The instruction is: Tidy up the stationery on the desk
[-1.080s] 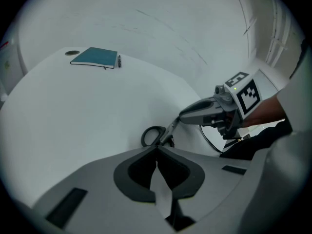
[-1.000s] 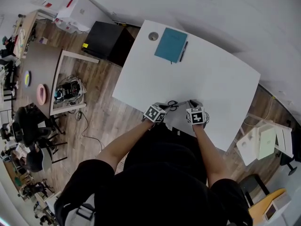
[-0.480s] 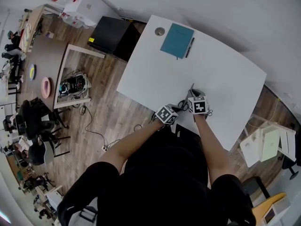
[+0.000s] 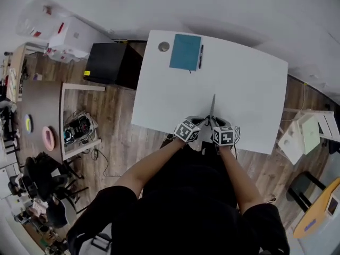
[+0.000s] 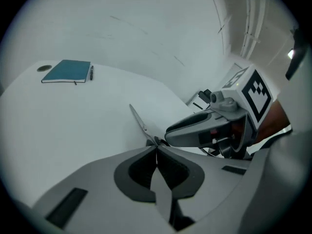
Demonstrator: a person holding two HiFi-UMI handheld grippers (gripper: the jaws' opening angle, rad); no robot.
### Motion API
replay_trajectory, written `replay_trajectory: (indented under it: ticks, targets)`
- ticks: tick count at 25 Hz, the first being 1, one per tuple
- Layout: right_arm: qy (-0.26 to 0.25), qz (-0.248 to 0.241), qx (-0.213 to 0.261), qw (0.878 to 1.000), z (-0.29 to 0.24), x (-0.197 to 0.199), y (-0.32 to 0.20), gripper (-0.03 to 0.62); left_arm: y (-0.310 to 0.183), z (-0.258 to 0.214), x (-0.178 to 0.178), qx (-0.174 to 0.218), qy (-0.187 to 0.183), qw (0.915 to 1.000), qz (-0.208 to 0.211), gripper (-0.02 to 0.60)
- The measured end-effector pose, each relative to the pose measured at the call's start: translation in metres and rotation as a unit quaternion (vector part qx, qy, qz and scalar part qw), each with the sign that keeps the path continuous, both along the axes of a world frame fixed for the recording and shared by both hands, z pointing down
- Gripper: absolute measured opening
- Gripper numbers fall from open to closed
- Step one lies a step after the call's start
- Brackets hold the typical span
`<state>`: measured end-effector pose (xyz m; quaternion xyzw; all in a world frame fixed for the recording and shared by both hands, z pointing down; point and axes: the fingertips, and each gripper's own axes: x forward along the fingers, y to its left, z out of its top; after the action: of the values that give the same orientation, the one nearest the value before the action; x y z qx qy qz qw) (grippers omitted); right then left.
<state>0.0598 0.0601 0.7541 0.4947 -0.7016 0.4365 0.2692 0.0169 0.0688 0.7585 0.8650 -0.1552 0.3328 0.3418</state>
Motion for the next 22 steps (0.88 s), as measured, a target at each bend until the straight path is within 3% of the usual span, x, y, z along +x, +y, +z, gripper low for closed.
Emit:
replay_trajectory:
  ticks: [5,11,16,22]
  targets:
    - [0.034,0.082,-0.031,0.996,0.013,-0.009,0.009,0.098,-0.024,-0.010,-0.023,-0.006,0.010,0.9992,0.039,0.017]
    - [0.050,0.171,-0.061,0.982,0.027,-0.002,0.011,0.109,-0.039,-0.034,-0.033,-0.020,0.059,0.9967,0.053,0.017]
    - [0.093,0.166,-0.072,0.979,0.030,0.001,0.014,0.094,-0.034,-0.036,-0.053,-0.026,0.062,0.9956,0.064,0.017]
    - [0.093,0.164,-0.064,0.980,0.030,-0.001,0.014,0.091,-0.037,-0.024,-0.068,-0.049,0.040,0.9976,0.029,0.017]
